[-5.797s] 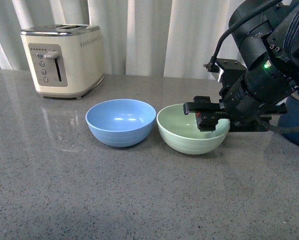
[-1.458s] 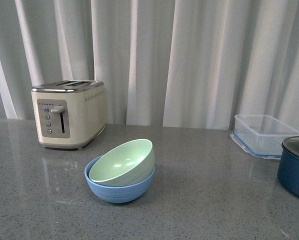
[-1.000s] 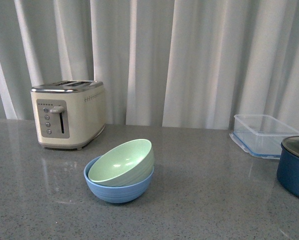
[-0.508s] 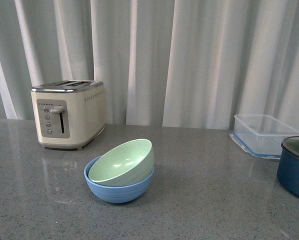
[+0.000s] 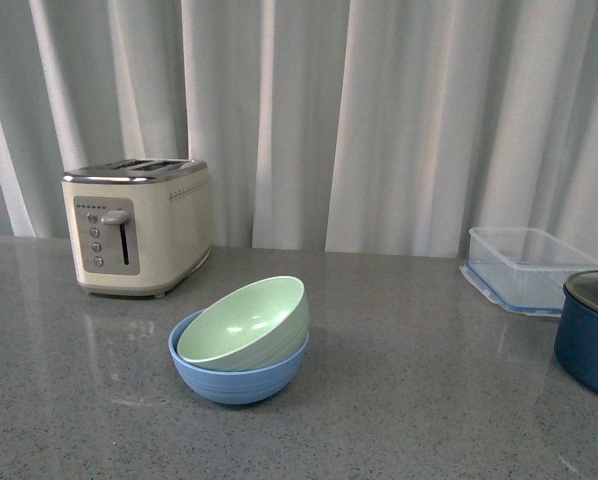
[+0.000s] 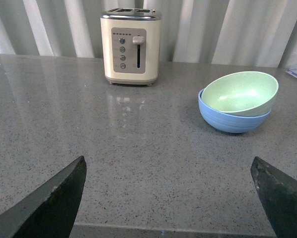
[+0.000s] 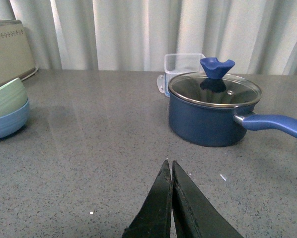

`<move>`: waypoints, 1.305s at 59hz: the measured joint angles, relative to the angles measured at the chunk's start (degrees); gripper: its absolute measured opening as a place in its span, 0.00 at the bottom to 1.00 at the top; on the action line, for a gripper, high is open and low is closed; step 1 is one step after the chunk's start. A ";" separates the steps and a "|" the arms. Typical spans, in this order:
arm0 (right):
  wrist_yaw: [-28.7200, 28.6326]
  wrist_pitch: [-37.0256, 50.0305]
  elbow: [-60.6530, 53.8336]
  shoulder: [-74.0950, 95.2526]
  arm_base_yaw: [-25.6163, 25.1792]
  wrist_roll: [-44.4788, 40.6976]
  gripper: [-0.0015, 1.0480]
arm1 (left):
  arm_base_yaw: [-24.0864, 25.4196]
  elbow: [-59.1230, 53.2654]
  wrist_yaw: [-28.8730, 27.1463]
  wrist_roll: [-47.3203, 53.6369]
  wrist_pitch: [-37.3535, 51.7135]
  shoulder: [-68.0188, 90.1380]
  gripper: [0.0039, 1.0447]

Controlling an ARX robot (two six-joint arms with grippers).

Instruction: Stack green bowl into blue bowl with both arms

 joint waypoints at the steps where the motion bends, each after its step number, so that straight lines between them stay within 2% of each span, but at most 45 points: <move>1: 0.00 -0.02 0.00 0.00 0.00 -0.02 0.01 | 0.00 0.00 -0.02 0.00 0.00 0.00 0.94; 6: 0.00 -0.02 0.00 0.00 0.00 -0.09 0.02 | 0.00 0.00 -0.02 0.00 0.00 0.02 0.94; 11: -0.02 -0.02 0.00 -0.04 0.00 -0.09 0.14 | 0.00 0.00 -0.02 0.00 0.00 0.02 0.94; 23: -0.02 -0.02 0.00 -0.04 0.00 -0.09 0.48 | 0.00 0.00 -0.02 0.00 0.00 0.02 0.94; 31: -0.02 -0.02 0.00 -0.04 0.00 -0.09 0.80 | 0.00 0.00 -0.02 0.00 0.00 0.02 0.94; 35: -0.02 -0.02 0.00 -0.04 0.00 -0.07 0.92 | 0.00 0.00 -0.02 0.00 0.00 0.02 0.94; 40: -0.02 -0.02 0.00 -0.04 -0.02 -0.07 0.90 | 0.00 0.00 -0.02 -0.02 0.00 0.02 0.94; 77: -0.02 -0.02 0.00 -0.04 0.00 -0.04 0.90 | 0.00 0.00 -0.02 0.00 0.00 0.02 0.94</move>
